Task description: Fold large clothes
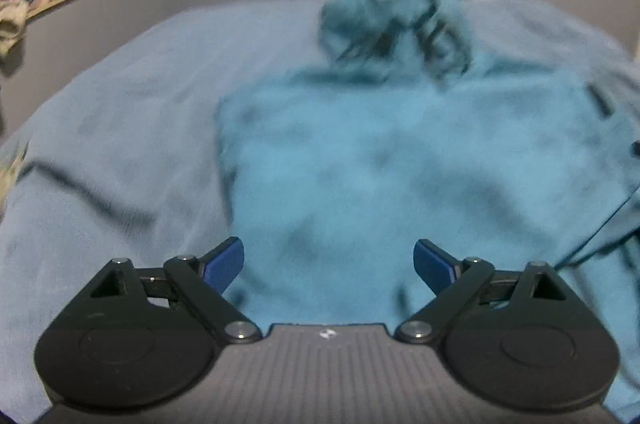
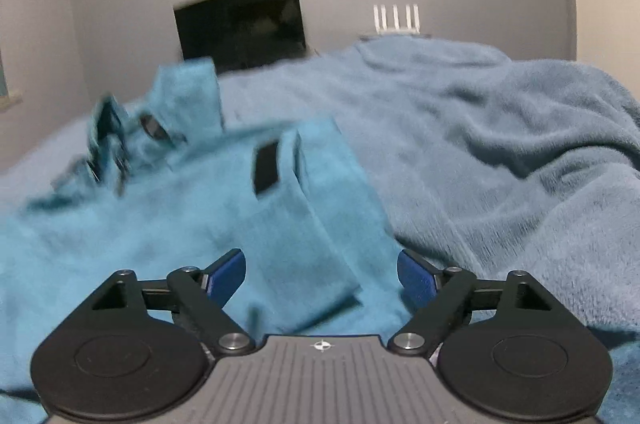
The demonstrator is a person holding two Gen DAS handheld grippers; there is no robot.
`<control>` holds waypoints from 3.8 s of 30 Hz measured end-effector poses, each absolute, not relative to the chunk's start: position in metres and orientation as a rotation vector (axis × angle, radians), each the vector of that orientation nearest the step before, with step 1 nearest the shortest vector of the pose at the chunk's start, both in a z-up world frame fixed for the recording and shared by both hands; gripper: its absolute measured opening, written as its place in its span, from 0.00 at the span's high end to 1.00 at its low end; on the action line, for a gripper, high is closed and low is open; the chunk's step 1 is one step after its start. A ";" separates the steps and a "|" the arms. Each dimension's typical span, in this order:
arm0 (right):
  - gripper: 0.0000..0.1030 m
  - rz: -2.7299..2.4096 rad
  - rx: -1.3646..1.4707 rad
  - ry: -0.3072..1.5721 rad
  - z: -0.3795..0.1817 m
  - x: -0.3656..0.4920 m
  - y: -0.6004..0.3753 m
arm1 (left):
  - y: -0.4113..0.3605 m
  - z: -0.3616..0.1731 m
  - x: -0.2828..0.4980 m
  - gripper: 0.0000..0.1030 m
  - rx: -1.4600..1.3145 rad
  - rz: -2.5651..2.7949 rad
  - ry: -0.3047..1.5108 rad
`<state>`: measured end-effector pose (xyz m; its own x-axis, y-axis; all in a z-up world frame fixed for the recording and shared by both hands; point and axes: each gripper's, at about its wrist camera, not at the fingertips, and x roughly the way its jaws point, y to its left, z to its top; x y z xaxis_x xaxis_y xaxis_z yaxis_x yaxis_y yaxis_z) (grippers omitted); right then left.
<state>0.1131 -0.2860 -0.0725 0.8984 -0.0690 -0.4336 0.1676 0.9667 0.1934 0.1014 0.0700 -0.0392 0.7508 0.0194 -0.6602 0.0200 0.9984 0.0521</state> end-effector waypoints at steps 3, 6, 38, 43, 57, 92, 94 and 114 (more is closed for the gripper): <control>0.18 -0.101 0.179 0.379 -0.065 0.110 -0.277 | 0.059 -0.021 0.127 0.07 0.056 -0.055 0.724; 0.17 -0.060 0.085 0.351 -0.062 0.113 -0.261 | 0.043 -0.013 0.156 0.07 0.065 -0.081 0.721; 0.25 0.184 0.093 0.484 0.005 0.372 -0.163 | 0.010 -0.093 0.197 0.00 0.179 -0.116 0.826; 0.27 0.121 0.134 0.488 0.015 0.443 -0.125 | 0.011 -0.093 0.198 0.00 0.172 -0.119 0.831; 0.92 -0.001 0.054 0.448 -0.001 0.500 -0.117 | 0.014 -0.096 0.202 0.00 0.144 -0.155 0.824; 0.60 0.020 0.211 0.357 -0.084 0.168 -0.286 | 0.039 -0.075 0.157 0.00 0.109 -0.104 0.701; 0.54 0.013 0.251 0.342 -0.080 0.162 -0.301 | 0.049 -0.065 0.147 0.00 0.058 -0.080 0.681; 0.40 0.198 0.450 0.498 -0.104 0.232 -0.309 | 0.091 -0.013 0.205 0.06 -0.444 -0.123 0.546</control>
<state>0.2320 -0.3089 -0.1044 0.8623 0.2894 -0.4156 -0.0744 0.8842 0.4612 0.2055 0.0909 -0.0128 0.8497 -0.2293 -0.4749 -0.0031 0.8983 -0.4393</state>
